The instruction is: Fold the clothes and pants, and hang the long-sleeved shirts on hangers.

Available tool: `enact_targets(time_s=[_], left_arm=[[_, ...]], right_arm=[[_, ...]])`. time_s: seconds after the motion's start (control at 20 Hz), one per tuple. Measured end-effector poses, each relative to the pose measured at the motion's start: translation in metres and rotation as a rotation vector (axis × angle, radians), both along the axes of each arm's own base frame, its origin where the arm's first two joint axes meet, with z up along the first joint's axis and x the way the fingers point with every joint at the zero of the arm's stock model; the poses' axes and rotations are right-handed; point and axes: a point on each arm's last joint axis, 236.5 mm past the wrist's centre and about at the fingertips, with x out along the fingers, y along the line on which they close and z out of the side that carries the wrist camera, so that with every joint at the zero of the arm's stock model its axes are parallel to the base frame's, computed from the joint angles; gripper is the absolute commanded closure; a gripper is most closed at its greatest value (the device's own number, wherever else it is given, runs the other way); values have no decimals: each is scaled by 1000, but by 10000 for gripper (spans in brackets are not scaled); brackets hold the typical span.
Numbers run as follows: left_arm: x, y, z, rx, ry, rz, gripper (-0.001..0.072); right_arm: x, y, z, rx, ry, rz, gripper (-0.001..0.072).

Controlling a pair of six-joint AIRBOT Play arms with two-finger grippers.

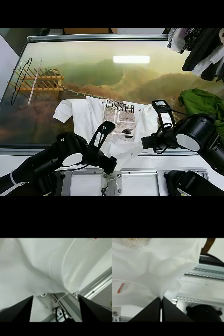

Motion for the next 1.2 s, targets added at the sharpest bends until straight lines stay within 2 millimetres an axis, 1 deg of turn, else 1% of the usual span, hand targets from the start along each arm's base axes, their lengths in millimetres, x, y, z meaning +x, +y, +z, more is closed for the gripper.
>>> enact_targets(time_s=[0.1, 0.2, 0.35, 0.4, 0.5, 0.55, 0.6, 0.7, 0.8, 0.85, 0.95, 1.05, 1.1, 1.2], left_arm=[[3, 1, 6, -25, 6, 24, 114], [17, 6, 13, -52, 0, 81, 114], [52, 25, 28, -96, -42, 191, 114], [65, 34, 32, -108, -65, 228, 114], [96, 59, 41, -122, -126, 309, 112], [114, 77, 44, -117, -165, 359, 45], [132, 95, 46, -103, -200, 408, -8], [170, 142, 50, -51, -267, 517, -8], [204, 190, 55, 16, -322, 609, -8], [220, 216, 57, 54, -348, 655, -8], [252, 275, 60, 149, -398, 747, -8], [276, 327, 56, 239, -424, 814, -8], [287, 350, 51, 283, -426, 838, -8], [307, 388, 38, 372, -426, 852, -8]], right_arm=[[-2, 2, 0, 8, 9, 2, 694], [-3, 2, -1, 9, 12, 3, 694], [-4, 3, -1, 13, 15, 4, 694], [-4, 3, -1, 13, 15, 4, 693], [-4, 3, -1, 14, 16, 4, 694], [-4, 4, -1, 16, 17, 4, 693], [-5, 4, -1, 18, 19, 5, 693], [-5, 4, 0, 18, 20, 5, 693], [-5, 4, -1, 18, 19, 5, 694], [-5, 4, -1, 18, 19, 5, 693], [-4, 4, 0, 18, 19, 5, 693], [-4, 4, -1, 16, 17, 4, 694], [-4, 4, -1, 16, 17, 4, 694], [-4, 4, -1, 16, 18, 4, 693]])
